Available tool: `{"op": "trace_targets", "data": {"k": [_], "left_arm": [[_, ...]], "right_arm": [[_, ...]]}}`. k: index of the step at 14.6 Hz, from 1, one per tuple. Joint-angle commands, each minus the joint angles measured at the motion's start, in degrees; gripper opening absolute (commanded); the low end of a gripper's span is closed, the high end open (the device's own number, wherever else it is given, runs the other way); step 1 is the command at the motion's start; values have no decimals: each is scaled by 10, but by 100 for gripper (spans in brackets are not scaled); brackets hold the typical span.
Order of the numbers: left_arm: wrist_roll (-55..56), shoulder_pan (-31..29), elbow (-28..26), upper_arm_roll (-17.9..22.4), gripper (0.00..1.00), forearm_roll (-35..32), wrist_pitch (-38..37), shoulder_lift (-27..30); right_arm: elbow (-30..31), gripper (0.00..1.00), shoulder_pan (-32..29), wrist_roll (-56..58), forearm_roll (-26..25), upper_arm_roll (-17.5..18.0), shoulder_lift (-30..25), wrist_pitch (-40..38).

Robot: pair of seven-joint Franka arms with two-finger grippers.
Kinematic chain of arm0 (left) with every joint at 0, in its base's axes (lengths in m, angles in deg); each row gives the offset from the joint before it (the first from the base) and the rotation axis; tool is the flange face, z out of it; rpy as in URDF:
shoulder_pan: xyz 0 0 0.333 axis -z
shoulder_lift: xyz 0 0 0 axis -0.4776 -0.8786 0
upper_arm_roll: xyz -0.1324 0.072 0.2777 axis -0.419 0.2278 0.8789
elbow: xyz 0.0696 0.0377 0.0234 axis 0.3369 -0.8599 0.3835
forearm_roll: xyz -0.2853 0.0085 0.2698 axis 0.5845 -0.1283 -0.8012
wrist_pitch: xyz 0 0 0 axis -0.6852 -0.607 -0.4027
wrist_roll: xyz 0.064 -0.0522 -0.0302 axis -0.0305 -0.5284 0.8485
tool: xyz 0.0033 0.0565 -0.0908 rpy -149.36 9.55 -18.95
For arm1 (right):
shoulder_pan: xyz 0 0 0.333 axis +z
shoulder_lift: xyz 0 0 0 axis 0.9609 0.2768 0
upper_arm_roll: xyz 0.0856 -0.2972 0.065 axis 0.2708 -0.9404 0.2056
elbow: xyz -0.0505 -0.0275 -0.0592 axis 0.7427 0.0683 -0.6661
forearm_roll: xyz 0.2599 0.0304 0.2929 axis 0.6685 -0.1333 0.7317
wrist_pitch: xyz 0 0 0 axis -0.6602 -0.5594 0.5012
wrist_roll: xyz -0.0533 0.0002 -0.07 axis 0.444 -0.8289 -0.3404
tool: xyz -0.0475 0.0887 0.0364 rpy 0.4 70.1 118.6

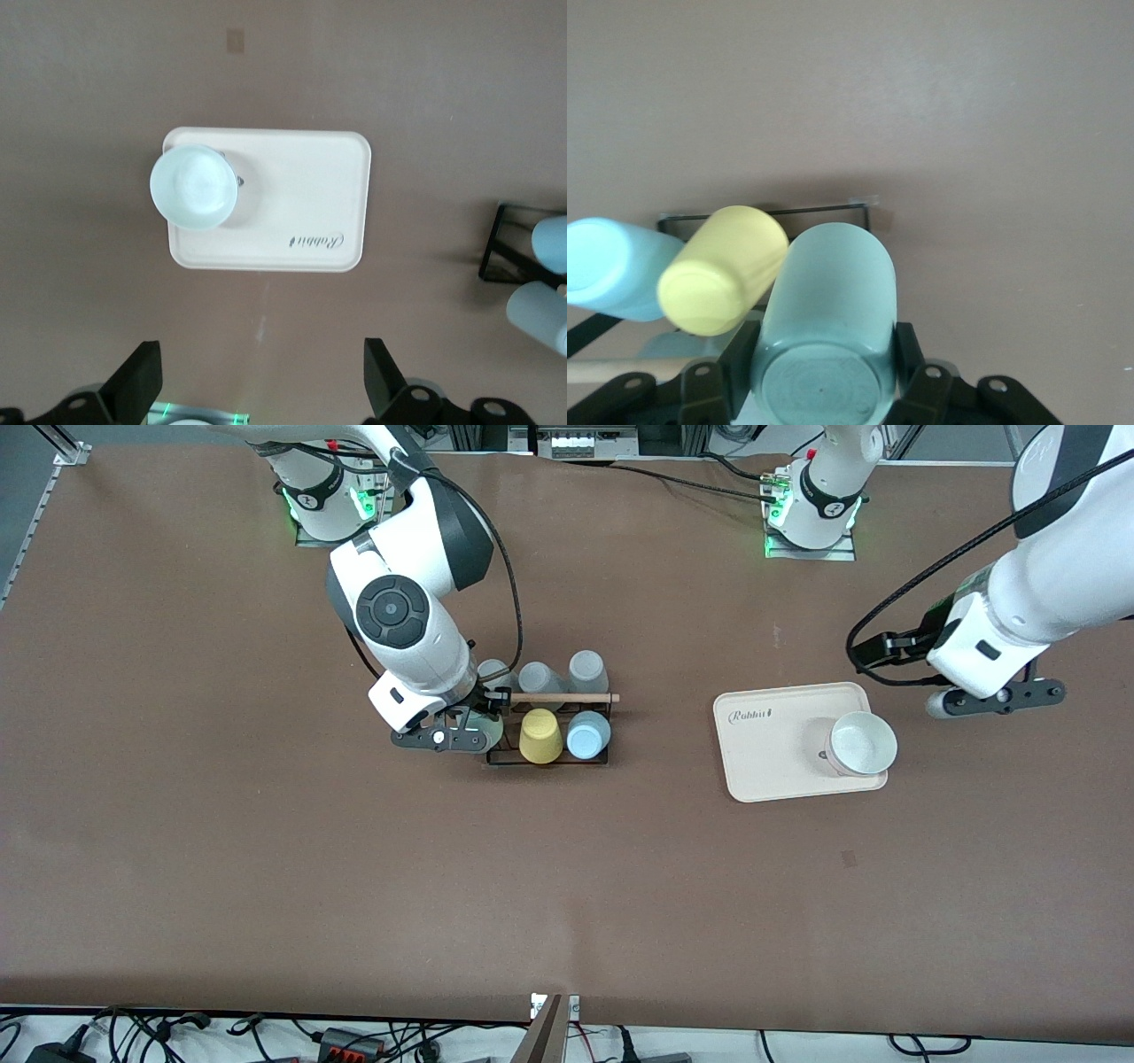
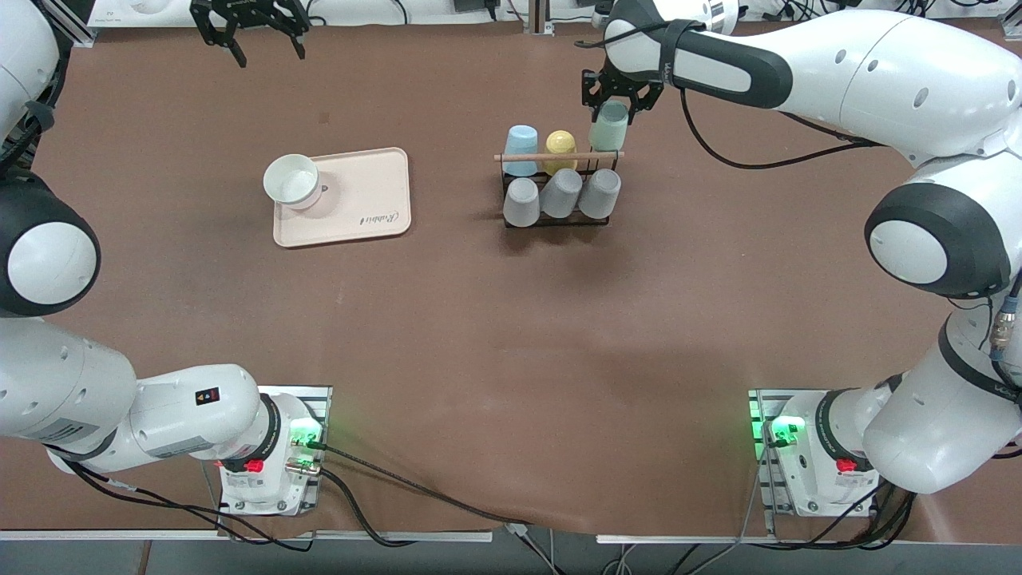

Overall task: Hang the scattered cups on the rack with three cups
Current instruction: 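Hang the pale cup beside the yellow cup and open the right gripper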

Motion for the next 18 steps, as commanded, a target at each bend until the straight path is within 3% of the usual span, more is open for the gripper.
{"op": "trace_targets", "data": {"k": [1,3,18], "left_arm": [[-10,53,30,57,100,7,11,-3],[-10,144,26,162,100,12,2,7],[-10,158,53,164,100,31,-26,9]], "right_arm": [[-18,32,5,-10,16,-4,9,3],[-18,32,6,-10,16,-4,16,3],[-18,32,11,-3,14,-5,74,48]]}}
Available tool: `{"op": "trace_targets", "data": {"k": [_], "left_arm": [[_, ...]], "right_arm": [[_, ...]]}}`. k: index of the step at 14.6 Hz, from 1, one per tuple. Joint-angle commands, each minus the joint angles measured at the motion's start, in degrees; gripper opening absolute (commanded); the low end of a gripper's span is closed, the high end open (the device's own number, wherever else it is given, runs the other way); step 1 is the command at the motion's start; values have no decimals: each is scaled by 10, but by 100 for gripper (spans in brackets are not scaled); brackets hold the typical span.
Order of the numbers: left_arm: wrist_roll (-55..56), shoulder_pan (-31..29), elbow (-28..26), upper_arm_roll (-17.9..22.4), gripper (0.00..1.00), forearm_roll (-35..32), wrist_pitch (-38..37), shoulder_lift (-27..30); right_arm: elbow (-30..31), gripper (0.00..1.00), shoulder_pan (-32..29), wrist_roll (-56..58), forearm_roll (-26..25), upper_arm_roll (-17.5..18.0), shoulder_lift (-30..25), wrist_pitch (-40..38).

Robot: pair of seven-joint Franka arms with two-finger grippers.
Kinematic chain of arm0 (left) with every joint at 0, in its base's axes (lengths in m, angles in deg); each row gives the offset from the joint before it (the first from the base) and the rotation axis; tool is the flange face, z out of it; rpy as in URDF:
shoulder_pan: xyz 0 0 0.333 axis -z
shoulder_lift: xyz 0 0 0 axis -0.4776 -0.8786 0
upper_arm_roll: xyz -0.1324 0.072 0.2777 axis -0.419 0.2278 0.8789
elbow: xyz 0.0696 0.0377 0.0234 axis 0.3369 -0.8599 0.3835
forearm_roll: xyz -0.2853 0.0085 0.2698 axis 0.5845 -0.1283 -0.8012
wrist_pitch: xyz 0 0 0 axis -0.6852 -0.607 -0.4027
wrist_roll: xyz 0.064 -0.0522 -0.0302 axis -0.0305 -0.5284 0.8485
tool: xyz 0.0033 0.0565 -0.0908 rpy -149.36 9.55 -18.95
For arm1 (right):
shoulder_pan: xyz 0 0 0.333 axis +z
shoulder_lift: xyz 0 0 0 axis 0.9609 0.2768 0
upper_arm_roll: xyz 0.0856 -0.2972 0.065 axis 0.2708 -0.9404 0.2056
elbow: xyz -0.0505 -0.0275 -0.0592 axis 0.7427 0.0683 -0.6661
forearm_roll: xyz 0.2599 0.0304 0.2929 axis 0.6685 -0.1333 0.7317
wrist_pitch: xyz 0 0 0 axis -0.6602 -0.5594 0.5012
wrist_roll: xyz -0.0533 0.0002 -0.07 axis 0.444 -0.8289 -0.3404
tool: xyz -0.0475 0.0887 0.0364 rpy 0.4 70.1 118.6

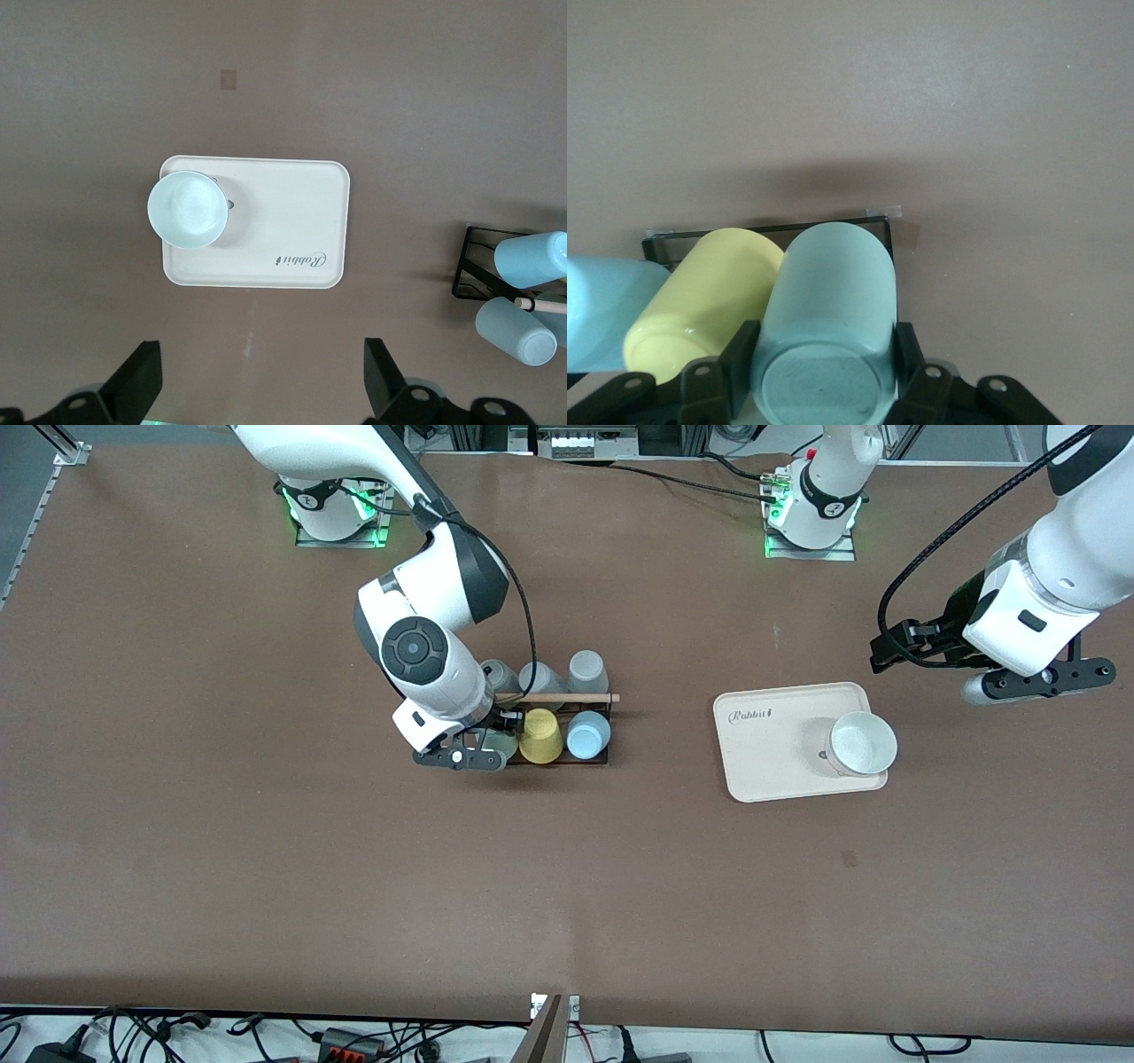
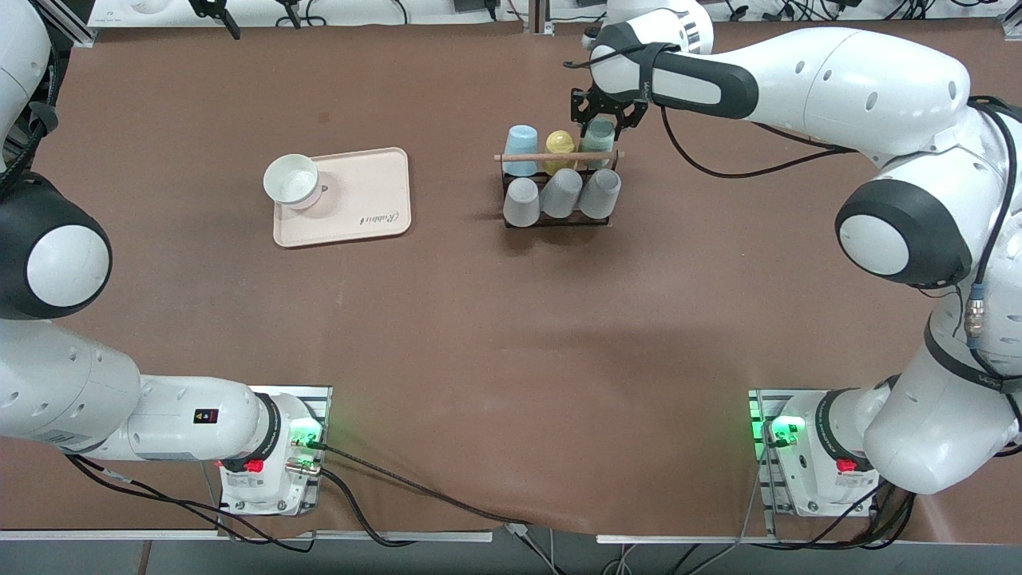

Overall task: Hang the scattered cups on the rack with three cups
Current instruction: 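Hang the pale cup beside the yellow cup and open the right gripper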

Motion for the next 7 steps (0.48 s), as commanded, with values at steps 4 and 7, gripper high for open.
{"op": "trace_targets", "data": {"k": [4,7], "left_arm": [[-9,7,3,6,100,9,-11,5],[-86,8,3,7,100,2,-11,5]], "right_arm": [[-16,100,4,-10,7,-4,16,-1],[-51,100,1,-9,8,-4,12,-17]]}}
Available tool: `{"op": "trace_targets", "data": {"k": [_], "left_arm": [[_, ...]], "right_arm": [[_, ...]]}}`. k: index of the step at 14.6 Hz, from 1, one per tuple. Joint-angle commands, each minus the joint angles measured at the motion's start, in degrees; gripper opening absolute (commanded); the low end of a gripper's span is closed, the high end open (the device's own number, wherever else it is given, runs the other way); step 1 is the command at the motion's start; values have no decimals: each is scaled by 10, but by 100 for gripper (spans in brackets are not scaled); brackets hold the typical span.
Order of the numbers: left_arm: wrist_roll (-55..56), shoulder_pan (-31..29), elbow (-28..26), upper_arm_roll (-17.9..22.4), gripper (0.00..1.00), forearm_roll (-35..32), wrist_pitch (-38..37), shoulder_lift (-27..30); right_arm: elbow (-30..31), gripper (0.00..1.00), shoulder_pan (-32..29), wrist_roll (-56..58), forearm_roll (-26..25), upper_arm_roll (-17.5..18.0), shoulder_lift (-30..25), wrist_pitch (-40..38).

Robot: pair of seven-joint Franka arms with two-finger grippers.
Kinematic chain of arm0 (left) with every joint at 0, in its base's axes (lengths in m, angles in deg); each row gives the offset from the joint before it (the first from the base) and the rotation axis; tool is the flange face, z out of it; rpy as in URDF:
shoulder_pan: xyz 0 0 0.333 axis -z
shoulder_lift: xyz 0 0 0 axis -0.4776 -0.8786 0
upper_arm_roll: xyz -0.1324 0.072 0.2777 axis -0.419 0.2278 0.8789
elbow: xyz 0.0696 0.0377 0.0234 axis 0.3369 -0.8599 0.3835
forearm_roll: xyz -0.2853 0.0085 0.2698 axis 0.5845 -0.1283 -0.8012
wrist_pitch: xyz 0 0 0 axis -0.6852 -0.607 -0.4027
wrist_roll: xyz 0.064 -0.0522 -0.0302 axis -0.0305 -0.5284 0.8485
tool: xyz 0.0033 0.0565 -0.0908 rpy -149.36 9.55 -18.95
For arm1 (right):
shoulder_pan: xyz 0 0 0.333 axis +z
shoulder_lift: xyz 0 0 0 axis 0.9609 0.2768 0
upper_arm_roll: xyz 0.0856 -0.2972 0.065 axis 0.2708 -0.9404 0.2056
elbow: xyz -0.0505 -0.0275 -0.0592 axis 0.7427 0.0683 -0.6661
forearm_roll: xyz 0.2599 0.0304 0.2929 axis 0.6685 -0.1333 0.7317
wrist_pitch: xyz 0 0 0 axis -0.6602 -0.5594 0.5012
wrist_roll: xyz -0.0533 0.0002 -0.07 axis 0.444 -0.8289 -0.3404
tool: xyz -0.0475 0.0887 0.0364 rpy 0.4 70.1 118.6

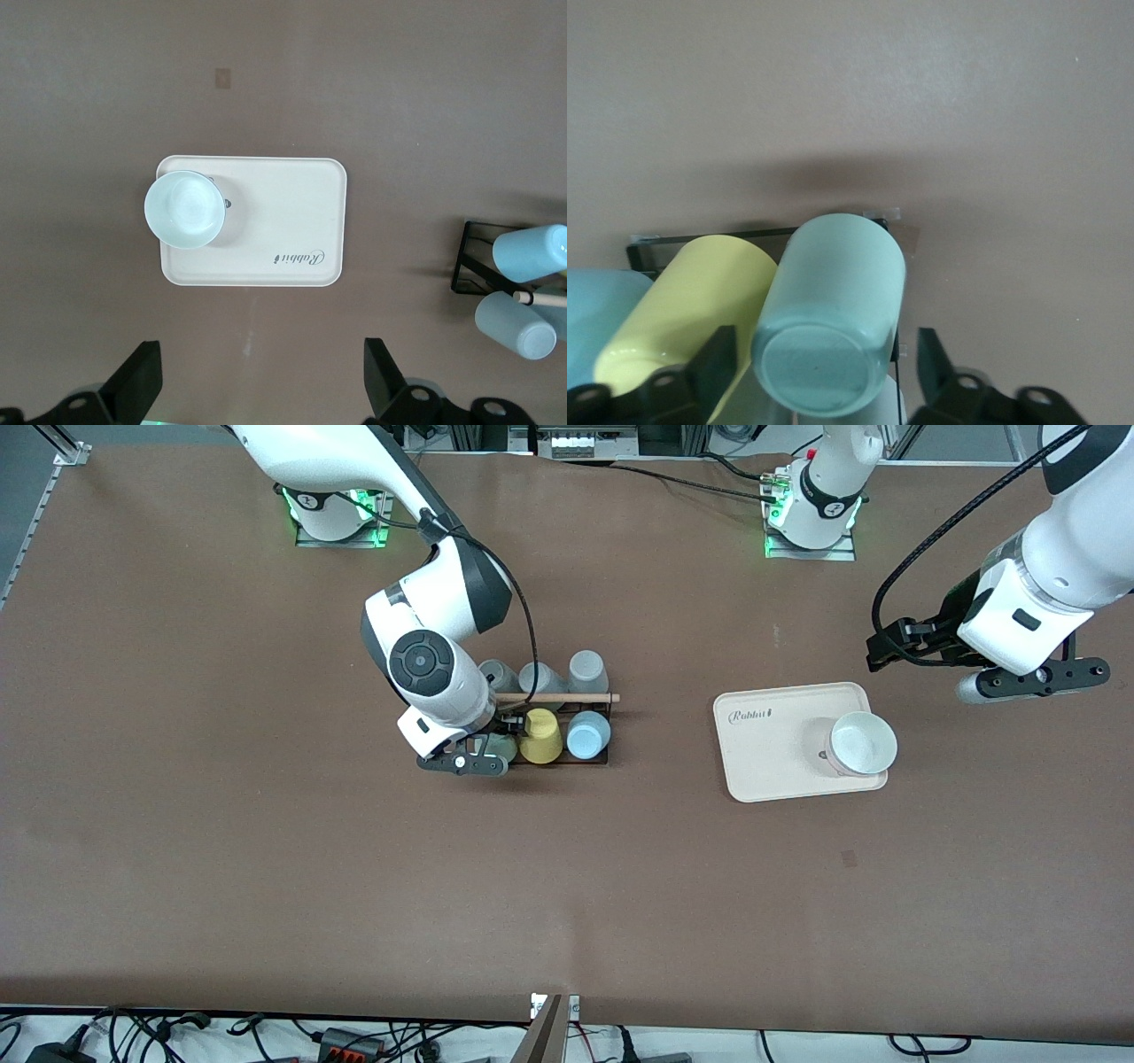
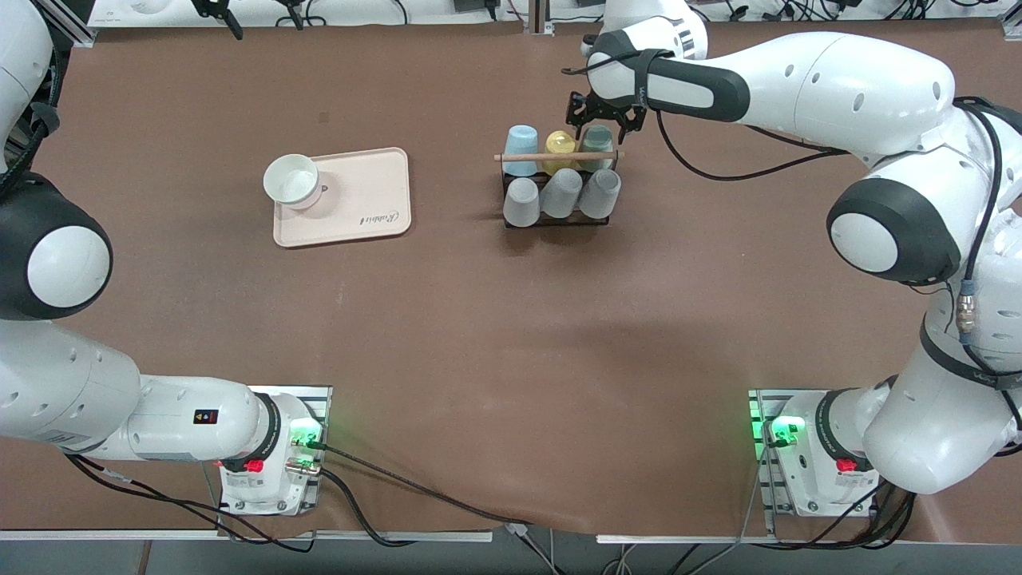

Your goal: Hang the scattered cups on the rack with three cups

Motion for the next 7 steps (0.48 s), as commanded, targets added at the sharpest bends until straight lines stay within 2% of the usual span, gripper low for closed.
{"op": "trace_targets", "data": {"k": [1,3,7], "left_arm": [[-83,3,3,7,100,1,-10,5],[-83,1,3,7,100,2,-10,5],[-83,-1,2,8,100,2,-11,5]], "right_arm": [[-57,100,-2,-7,8,-5,1,-39],[-85,100,-10,-3,4,-14,-2,-87],[-115,100,-71,3,0,-15,-33,-149]]}}
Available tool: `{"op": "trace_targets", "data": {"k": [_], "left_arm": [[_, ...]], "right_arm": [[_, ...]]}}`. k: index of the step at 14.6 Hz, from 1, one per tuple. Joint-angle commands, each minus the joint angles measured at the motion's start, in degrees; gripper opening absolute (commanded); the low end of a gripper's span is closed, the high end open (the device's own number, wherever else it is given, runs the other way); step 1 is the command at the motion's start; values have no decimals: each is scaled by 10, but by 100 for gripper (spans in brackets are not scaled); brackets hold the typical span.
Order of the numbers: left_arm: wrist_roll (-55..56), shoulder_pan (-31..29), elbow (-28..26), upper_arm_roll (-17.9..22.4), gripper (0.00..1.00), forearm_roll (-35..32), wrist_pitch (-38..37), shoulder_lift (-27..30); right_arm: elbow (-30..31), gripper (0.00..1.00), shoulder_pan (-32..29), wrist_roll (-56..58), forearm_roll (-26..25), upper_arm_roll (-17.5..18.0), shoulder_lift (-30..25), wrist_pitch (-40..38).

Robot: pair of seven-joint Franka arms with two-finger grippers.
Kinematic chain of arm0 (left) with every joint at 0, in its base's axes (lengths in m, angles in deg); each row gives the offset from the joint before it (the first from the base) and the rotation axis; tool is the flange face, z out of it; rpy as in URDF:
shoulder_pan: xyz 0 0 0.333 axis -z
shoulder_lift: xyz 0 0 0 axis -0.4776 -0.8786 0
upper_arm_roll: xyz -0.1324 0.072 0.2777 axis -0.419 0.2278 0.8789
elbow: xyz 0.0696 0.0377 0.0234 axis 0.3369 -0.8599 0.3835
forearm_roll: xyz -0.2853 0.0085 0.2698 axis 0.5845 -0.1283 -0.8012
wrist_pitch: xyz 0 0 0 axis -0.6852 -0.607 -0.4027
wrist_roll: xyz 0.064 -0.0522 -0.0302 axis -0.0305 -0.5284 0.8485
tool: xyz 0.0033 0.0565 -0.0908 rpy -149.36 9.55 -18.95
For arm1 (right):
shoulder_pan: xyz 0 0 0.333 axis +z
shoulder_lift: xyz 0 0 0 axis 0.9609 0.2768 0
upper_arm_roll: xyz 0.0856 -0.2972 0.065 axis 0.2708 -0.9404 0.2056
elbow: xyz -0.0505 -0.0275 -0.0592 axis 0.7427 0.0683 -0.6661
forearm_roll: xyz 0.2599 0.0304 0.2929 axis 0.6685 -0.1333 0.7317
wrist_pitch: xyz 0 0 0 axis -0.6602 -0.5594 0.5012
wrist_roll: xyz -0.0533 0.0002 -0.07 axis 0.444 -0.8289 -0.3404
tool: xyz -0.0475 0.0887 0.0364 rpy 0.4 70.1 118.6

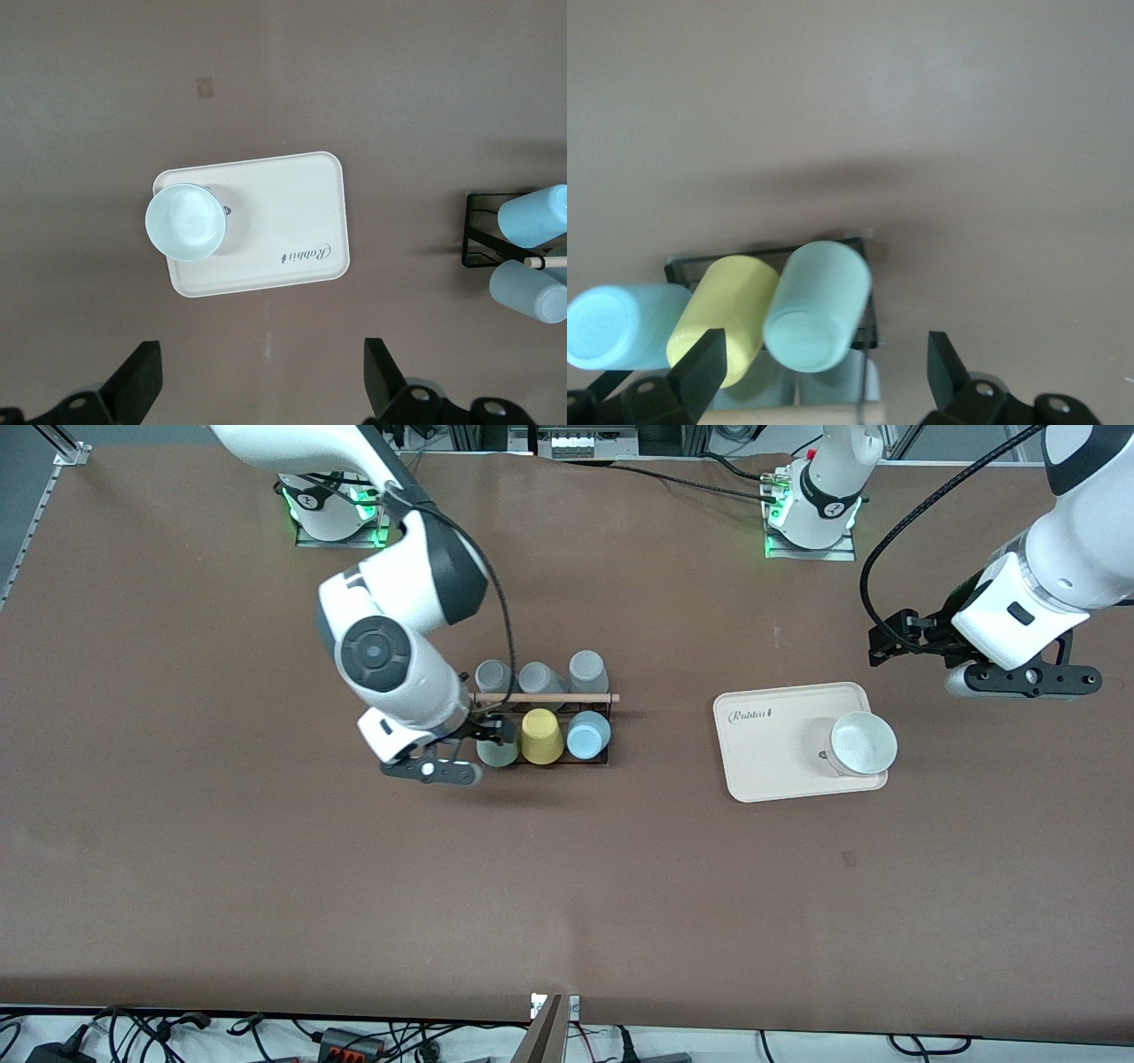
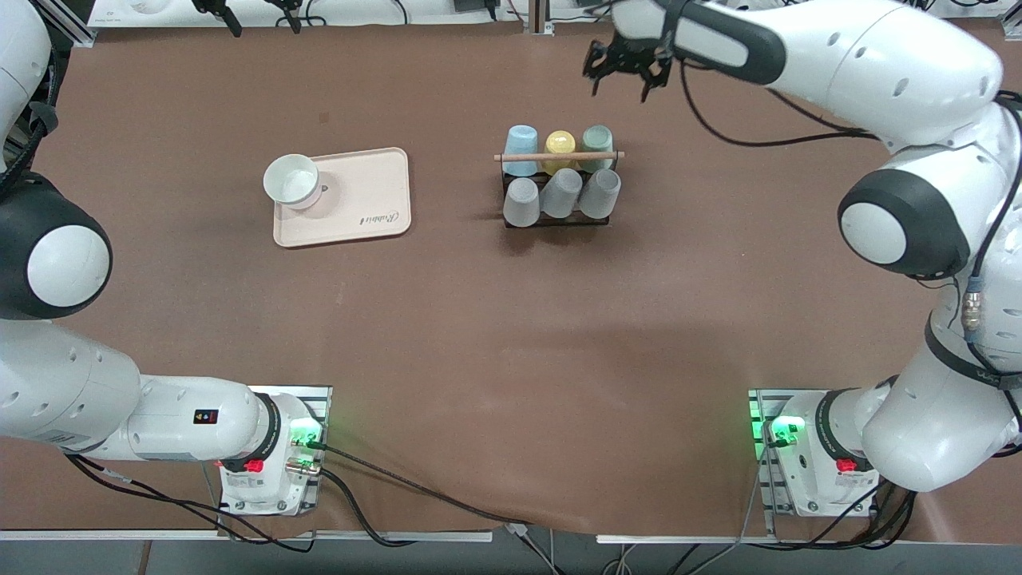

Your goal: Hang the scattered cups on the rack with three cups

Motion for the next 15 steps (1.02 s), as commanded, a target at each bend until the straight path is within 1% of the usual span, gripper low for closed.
{"op": "trace_targets", "data": {"k": [1,3,5,7,9,11,13,15], "left_arm": [[-17,-2,2,5,100,4,-9,5],[-17,-3,1,5,100,4,-9,5],[-17,-3,2,5,100,5,-9,5],[-19,-3,1,5,100,6,-9,5],[-20,-4,1,6,100,6,-9,4],[-19,-4,0,6,100,7,-9,4],[-18,-3,0,6,100,6,-9,5],[-18,-3,0,6,100,6,-9,4]], "right_arm": [[-13,100,-57,15,-3,4,-25,-31],[-13,100,-110,71,-7,5,-41,-41],[-14,100,-149,143,-9,3,-46,-71],[-14,100,-192,215,-10,2,-63,-87],[-14,100,-228,233,-20,0,-80,-97],[-14,100,-236,247,-47,0,-94,-98],[-14,100,-233,259,-88,1,-116,-98],[-14,100,-237,275,-99,0,-124,-98]]}}
